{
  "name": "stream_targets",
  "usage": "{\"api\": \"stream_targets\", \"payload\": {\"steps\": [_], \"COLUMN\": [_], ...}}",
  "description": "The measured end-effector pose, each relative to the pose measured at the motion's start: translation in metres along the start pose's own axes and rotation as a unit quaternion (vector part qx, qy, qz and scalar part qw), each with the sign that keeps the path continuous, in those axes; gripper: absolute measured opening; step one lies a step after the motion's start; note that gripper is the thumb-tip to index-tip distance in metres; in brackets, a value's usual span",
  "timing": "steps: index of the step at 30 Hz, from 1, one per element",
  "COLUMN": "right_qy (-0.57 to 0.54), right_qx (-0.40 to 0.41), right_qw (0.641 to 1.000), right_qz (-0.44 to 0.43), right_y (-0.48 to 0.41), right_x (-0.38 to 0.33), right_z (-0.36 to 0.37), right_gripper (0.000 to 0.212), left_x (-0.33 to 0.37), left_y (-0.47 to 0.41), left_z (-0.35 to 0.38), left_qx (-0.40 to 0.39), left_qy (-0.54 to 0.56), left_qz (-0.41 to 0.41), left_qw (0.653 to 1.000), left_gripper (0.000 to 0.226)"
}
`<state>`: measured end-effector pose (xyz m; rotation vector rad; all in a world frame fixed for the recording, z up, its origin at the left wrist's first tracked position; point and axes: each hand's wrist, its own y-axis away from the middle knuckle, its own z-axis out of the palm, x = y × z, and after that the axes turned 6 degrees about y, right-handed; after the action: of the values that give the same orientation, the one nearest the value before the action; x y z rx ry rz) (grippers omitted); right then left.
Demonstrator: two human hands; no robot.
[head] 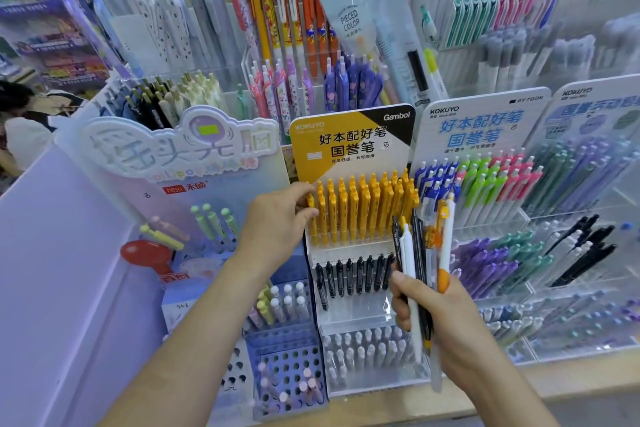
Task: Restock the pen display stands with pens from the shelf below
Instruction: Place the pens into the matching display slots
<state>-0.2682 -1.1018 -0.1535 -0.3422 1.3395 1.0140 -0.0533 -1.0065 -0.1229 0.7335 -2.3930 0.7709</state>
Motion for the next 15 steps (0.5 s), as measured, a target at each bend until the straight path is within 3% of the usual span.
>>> {"api": "stream_targets", "payload": {"steps": [6,11,15], "right_qy": [-0.111,-0.154,-0.167], "right_qx": [-0.069,-0.122,-0.127], "right_qw": [0.991,0.98,0.977], "right_qz": [0.037,0.035,0.035], "right_y": [0.0033,0.0047,0.0065], "right_x": [-0.0013,0.0003,-0.0003], "right_z": [0.0047,0.0052,0.0068], "right_gripper": [0.029,0.047,0.05], "left_x": [-0.0011,0.0,0.0001], "left_y": [-0.0039,-0.0046,-0.0047], "left_z": [0.0005,-0.0005,-0.0001], "left_qx": [0.009,0.001,0.003], "left_qy": [-0.048,-0.028,-0.037], "left_qz": [-0.008,-0.025,-0.025], "left_qw": [0.999,0.999,0.999], "left_gripper": [0.027,0.027,0.029]}}
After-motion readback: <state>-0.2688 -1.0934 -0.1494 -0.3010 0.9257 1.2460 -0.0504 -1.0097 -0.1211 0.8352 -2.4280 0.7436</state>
